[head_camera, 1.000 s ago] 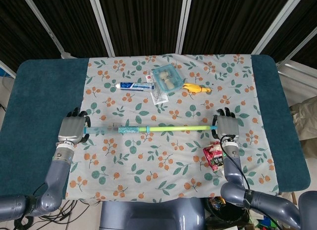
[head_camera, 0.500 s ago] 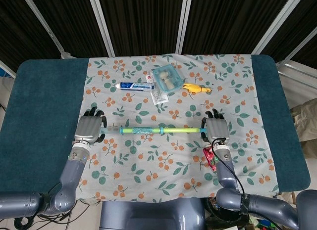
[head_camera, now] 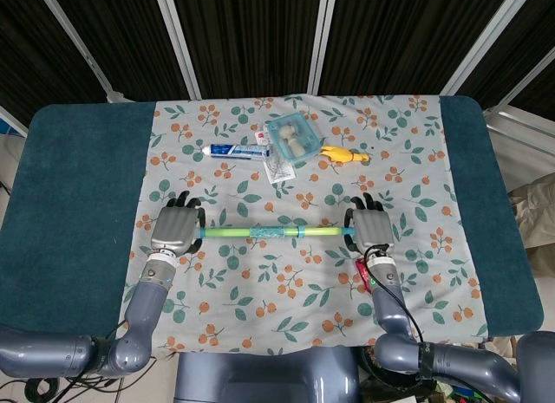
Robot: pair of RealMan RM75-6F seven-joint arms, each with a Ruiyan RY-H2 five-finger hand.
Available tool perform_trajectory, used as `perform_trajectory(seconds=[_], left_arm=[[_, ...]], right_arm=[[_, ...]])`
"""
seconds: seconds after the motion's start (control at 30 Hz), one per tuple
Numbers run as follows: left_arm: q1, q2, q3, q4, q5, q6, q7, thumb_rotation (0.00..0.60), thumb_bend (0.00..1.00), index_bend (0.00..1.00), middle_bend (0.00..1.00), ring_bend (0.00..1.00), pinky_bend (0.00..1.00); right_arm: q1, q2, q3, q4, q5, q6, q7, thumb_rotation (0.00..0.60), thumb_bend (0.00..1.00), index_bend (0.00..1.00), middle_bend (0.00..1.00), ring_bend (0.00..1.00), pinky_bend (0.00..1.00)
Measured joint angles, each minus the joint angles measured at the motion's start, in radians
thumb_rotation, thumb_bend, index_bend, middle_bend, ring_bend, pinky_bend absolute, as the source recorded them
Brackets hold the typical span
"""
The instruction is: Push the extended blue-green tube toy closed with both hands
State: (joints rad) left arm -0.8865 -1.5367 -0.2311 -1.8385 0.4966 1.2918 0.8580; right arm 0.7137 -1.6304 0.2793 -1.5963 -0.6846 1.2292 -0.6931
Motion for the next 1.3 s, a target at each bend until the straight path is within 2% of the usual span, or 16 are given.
perform_trajectory(seconds=[1.3], left_arm=[[-0.052,-0.092,-0.019,0.027,-0.025,0.027,0.04,0.6,0.32,0.55,0.21,0.05,0.18]], right_arm=[[0.001,-0.006,-0.019,-0.039,-0.007,0.024,-0.013,0.6,0.38,0.68,0.15,0.06,0.15]])
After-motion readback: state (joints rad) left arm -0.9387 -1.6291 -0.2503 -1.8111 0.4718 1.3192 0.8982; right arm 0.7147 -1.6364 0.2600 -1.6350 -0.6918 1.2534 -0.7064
